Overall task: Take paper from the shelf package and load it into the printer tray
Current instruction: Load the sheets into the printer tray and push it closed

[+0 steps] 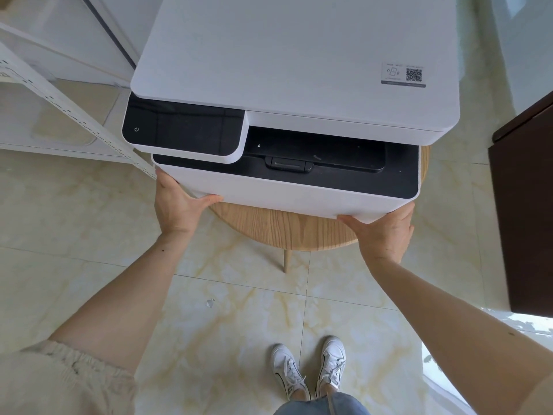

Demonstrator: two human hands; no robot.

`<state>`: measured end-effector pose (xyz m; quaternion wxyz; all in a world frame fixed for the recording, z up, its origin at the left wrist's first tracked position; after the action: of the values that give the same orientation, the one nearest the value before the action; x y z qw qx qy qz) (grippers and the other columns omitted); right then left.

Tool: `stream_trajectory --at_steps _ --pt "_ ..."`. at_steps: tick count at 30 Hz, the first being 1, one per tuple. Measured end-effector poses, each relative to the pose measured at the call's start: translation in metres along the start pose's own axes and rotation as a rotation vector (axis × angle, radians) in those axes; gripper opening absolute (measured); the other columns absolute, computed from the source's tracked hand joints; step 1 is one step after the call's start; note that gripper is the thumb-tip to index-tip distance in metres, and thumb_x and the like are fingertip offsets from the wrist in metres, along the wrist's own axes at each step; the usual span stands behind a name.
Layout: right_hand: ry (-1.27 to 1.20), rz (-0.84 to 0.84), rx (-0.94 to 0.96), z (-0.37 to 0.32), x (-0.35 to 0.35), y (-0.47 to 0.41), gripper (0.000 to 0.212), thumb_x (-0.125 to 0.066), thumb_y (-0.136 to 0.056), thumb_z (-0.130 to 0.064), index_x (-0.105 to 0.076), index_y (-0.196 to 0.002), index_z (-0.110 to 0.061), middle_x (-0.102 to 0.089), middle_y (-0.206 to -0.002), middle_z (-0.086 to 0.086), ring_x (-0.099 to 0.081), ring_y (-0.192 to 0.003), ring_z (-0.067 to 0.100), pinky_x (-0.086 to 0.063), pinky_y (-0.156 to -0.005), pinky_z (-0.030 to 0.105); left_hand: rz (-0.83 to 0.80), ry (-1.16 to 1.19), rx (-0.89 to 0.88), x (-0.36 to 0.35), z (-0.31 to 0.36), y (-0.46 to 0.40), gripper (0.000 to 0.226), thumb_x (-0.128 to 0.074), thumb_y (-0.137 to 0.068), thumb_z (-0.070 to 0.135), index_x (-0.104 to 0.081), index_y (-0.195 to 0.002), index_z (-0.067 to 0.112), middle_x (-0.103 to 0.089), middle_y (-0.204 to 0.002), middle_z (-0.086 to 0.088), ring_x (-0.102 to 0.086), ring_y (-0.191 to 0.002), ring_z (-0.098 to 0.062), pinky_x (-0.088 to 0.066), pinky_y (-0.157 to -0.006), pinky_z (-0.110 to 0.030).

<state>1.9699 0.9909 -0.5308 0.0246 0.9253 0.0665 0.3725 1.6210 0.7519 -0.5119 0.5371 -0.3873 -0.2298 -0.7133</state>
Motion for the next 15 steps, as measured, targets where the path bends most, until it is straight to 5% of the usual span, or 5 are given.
stream_trajectory --at_steps 4,8,15 --pt "0.068 -0.041 0.038 -0.001 0.005 -0.002 0.096 -0.088 -0.058 -0.047 -0.034 -0.133 -0.019 -0.058 -0.128 0.004 -0.055 -0.110 0.033 -0.050 -0.090 0.047 -0.055 0.032 -0.053 0.003 0.001 0.001 0.097 -0.090 -0.059 0.031 -0.037 -0.134 0.002 -0.060 -0.122 -0.014 -0.057 -0.110 -0.030 -0.048 -0.094 -0.039" --pt "0.218 -0.105 0.105 -0.002 0.016 -0.009 0.070 -0.081 -0.070 -0.046 -0.045 -0.121 -0.015 -0.071 -0.100 0.009 -0.065 -0.089 0.036 -0.051 -0.070 0.039 -0.106 -0.014 -0.060 0.010 0.004 0.001 0.068 -0.086 -0.067 0.028 -0.048 -0.116 0.000 -0.063 -0.112 -0.016 -0.060 -0.106 -0.034 -0.047 -0.087 -0.040" --pt "0.492 -0.208 0.253 -0.025 0.053 -0.019 0.033 -0.072 -0.080 -0.043 -0.067 -0.098 -0.015 -0.076 -0.094 0.006 -0.067 -0.086 0.035 -0.042 -0.066 0.033 -0.212 -0.132 -0.011 0.038 0.021 0.002 0.069 -0.085 -0.067 0.035 -0.047 -0.114 0.002 -0.061 -0.119 -0.016 -0.057 -0.113 -0.037 -0.049 -0.086 -0.046"
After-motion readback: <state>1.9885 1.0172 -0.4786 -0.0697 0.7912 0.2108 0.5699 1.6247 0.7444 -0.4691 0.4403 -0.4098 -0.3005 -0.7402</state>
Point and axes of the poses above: each hand's wrist, its own y-axis away from the middle knuckle, its own x-axis out of the back of the hand, z = x × y, the point moved 8 cm from there along -y, towards the middle knuckle
